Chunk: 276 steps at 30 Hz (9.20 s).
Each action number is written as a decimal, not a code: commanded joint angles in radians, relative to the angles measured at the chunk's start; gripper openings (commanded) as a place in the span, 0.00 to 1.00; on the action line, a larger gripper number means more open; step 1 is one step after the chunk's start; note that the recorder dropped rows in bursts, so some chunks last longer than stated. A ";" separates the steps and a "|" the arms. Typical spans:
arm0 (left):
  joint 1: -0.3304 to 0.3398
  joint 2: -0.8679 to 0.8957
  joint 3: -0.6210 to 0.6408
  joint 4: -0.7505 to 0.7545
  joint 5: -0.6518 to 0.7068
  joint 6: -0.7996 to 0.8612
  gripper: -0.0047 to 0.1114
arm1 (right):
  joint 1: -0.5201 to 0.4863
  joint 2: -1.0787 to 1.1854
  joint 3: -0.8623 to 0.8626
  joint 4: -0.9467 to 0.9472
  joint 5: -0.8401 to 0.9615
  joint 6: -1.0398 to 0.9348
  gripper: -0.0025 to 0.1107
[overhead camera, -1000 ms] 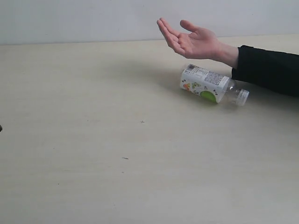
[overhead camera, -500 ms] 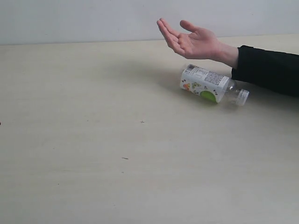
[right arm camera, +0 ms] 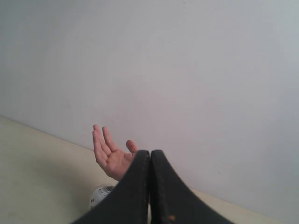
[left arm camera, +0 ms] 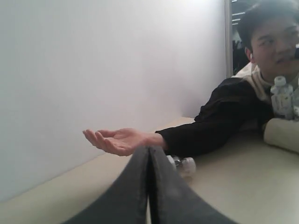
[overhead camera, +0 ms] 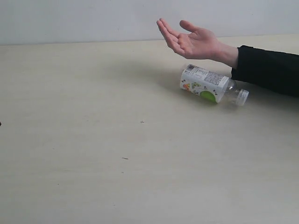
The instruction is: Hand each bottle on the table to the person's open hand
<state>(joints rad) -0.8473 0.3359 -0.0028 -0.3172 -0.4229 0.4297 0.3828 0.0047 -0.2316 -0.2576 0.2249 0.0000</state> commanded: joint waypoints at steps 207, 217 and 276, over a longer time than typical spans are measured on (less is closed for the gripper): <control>0.650 -0.325 0.003 -0.158 0.501 -0.251 0.04 | 0.001 2.007 -1.133 -0.030 0.565 -0.464 0.02; 0.650 -0.325 0.003 -0.158 0.501 -0.251 0.04 | 0.001 1.935 -1.133 0.102 0.829 -0.509 0.02; 0.650 -0.325 0.003 -0.158 0.501 -0.251 0.04 | -0.081 2.087 -1.565 0.474 0.897 -0.220 0.02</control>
<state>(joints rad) -0.2014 0.0084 -0.0028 -0.4767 0.0793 0.1813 0.3036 2.0946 -1.7844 0.1738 1.1259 -0.2013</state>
